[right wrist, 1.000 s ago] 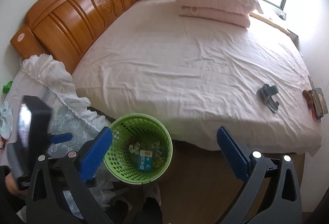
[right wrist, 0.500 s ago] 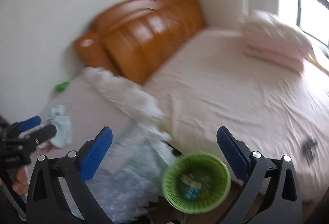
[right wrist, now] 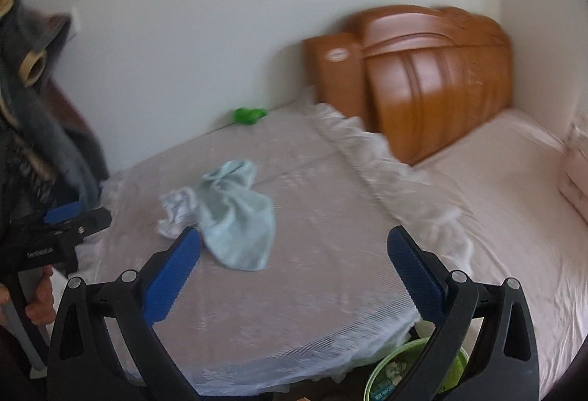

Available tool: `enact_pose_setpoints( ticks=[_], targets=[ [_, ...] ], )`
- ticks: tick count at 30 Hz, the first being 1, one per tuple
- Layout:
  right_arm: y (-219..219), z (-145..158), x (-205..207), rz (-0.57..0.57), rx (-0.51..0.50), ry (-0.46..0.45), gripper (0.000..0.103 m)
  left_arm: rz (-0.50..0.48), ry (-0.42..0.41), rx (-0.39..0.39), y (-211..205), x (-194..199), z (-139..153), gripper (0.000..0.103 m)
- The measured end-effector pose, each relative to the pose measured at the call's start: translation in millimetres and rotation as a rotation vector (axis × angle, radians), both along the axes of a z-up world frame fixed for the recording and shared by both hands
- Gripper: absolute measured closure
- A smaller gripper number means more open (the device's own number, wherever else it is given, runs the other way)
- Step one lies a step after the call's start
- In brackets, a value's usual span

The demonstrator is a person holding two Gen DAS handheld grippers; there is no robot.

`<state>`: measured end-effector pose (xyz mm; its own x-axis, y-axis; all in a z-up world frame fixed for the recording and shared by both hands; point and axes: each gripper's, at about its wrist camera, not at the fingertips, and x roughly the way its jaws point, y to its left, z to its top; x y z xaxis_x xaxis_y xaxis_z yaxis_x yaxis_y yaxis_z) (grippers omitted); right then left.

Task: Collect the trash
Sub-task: 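Move both tools back over the bed toward the towel and wrapper, then grasp the white paper wrapper with the left tool while the right tool grasps the light blue towel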

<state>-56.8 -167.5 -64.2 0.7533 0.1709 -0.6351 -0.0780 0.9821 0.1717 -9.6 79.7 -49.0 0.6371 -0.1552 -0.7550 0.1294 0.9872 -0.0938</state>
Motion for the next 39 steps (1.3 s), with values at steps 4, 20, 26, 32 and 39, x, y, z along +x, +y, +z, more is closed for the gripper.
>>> enact_pose_setpoints(
  ticks=[4,20,26,32,39],
  targets=[
    [16,0,4,0.038,-0.016,0.011,0.002,0.024,0.035,-0.012,15,9,-13,0.008],
    [26,-27,25,0.011,-0.02,0.117,0.002,0.059,0.203,-0.024,9,111,-106,0.008],
    [35,-40,43,0.023,-0.041,0.162,0.002,0.052,0.251,-0.004,7,146,-133,0.008],
    [41,-53,61,0.037,-0.047,0.204,0.002,0.031,0.254,-0.05,11,156,-140,0.012],
    [54,-60,80,0.07,-0.063,0.222,0.002,0.075,0.288,-0.122,33,163,-147,0.021]
  ],
)
